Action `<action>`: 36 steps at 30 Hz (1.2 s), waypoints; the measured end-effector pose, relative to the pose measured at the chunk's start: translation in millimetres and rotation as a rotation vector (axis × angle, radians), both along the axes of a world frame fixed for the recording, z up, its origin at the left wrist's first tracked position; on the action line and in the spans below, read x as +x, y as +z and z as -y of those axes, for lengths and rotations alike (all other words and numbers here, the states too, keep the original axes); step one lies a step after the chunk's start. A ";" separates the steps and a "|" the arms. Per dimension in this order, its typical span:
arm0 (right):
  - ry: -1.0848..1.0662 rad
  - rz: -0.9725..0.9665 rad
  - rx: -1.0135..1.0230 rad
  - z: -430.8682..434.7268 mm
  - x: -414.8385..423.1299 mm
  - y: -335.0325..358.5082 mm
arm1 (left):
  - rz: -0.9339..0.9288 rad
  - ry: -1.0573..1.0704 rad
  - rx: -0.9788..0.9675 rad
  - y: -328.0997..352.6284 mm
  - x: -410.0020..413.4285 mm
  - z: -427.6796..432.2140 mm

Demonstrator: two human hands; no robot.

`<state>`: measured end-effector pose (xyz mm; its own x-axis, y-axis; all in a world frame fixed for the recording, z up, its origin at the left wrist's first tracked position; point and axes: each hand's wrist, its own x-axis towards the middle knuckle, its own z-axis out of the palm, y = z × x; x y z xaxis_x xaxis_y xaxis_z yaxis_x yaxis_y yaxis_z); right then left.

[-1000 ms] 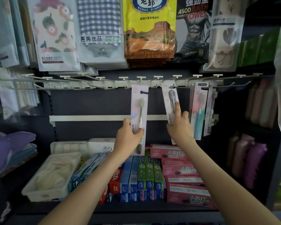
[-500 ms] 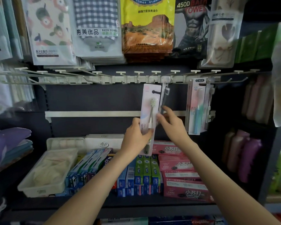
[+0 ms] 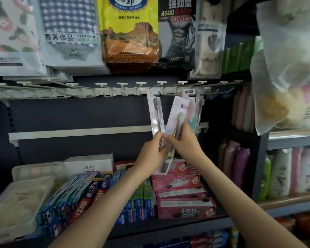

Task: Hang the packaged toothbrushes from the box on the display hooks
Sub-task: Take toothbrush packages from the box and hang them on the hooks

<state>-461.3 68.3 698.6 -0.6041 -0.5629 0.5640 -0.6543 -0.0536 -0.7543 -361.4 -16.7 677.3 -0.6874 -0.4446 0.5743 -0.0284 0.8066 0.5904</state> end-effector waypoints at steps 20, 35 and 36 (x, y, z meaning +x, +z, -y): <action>-0.374 -0.124 0.143 -50.3 -92.5 7.8 | -0.065 0.297 -0.440 17.8 -65.0 -5.9; -0.597 -0.312 0.331 -5.2 -158.4 35.8 | 0.193 0.522 -0.818 28.8 -165.2 24.4; -0.593 -0.309 0.347 -1.4 -161.5 37.5 | 0.233 0.519 -0.821 30.2 -168.5 25.3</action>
<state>-622.8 69.7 736.1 -0.7043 -0.3683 0.6070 -0.6840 0.5810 -0.4411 -529.9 -42.0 707.4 -0.6551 -0.2476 0.7138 -0.5371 0.8171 -0.2095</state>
